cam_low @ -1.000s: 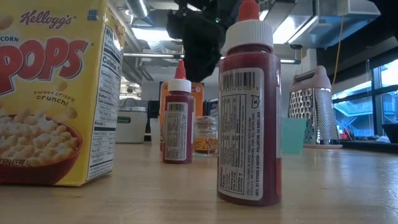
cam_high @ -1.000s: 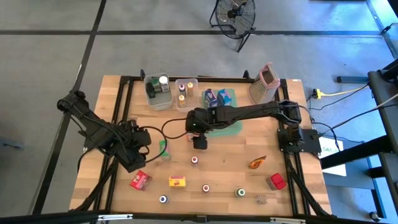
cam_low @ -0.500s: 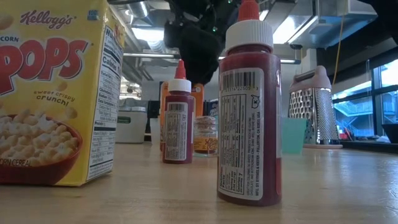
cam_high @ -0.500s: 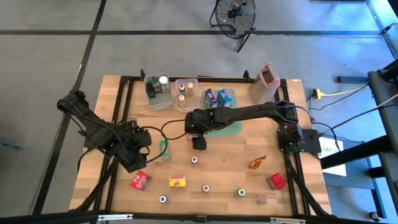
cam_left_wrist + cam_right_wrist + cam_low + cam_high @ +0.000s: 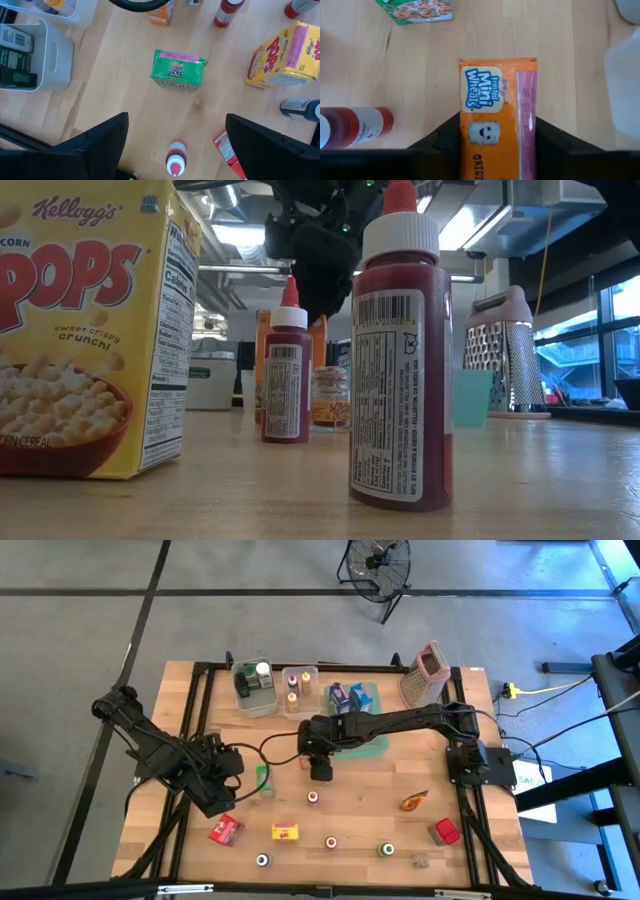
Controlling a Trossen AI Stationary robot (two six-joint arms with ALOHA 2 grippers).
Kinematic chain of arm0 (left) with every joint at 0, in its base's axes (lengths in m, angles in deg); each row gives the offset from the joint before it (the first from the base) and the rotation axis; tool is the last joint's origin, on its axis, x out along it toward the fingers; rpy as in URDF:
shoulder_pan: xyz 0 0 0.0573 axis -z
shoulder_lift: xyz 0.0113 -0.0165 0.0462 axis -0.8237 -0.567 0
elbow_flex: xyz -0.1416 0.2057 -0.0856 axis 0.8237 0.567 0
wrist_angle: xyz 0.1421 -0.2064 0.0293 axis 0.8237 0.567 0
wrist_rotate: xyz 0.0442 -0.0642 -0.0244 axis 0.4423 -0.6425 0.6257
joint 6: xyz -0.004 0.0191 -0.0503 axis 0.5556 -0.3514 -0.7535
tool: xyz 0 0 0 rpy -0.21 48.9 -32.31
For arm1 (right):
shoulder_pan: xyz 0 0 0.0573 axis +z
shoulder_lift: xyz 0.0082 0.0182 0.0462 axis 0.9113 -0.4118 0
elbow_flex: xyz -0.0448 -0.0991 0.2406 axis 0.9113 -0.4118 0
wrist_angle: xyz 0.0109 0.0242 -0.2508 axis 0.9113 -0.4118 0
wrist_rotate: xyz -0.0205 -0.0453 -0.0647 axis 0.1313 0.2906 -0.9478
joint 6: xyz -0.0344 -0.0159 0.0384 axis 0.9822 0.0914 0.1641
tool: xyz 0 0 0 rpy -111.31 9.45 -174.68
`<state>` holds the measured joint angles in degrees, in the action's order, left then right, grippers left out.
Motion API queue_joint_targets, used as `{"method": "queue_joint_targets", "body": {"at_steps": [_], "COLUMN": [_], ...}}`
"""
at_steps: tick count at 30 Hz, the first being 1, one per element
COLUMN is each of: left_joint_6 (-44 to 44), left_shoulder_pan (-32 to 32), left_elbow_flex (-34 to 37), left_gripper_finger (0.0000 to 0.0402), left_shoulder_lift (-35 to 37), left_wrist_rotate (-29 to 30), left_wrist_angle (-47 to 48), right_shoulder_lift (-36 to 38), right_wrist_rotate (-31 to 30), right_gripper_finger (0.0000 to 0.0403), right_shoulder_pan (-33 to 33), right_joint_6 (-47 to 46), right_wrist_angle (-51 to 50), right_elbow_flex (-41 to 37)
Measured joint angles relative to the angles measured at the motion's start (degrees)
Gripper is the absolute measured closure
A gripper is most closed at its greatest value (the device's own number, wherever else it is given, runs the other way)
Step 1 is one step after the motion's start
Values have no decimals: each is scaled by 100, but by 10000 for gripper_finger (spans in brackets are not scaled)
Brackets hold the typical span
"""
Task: Pick & Place Kitchen Items
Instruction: Put the orange cereal box into the blue bin
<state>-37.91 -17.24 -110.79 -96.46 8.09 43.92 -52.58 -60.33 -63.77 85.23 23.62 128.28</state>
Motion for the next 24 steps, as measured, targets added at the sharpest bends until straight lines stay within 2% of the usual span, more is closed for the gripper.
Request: {"method": "queue_joint_targets", "body": {"at_steps": [5, 12, 19, 24], "left_joint_6": [30, 82, 126, 262], "left_shoulder_pan": [0, 0, 0, 0], "left_elbow_flex": [0, 0, 0, 0], "left_gripper_finger": [74, 72, 72, 72], "left_shoulder_lift": [0, 0, 0, 0], "left_wrist_rotate": [0, 37, 11, -6], "left_wrist_angle": [0, 0, 2, 2], "right_shoulder_lift": [0, 2, 9, 10], "right_wrist_rotate": [2, -1, -17, -27], "right_gripper_finger": [276, 284, 285, 285], "right_shoulder_pan": [0, -4, -4, -4], "right_joint_6": [-150, -170, -425, -788], "right_wrist_angle": [0, -169, -1008, -2109], "right_elbow_flex": [0, 275, 1461, 2456]}}
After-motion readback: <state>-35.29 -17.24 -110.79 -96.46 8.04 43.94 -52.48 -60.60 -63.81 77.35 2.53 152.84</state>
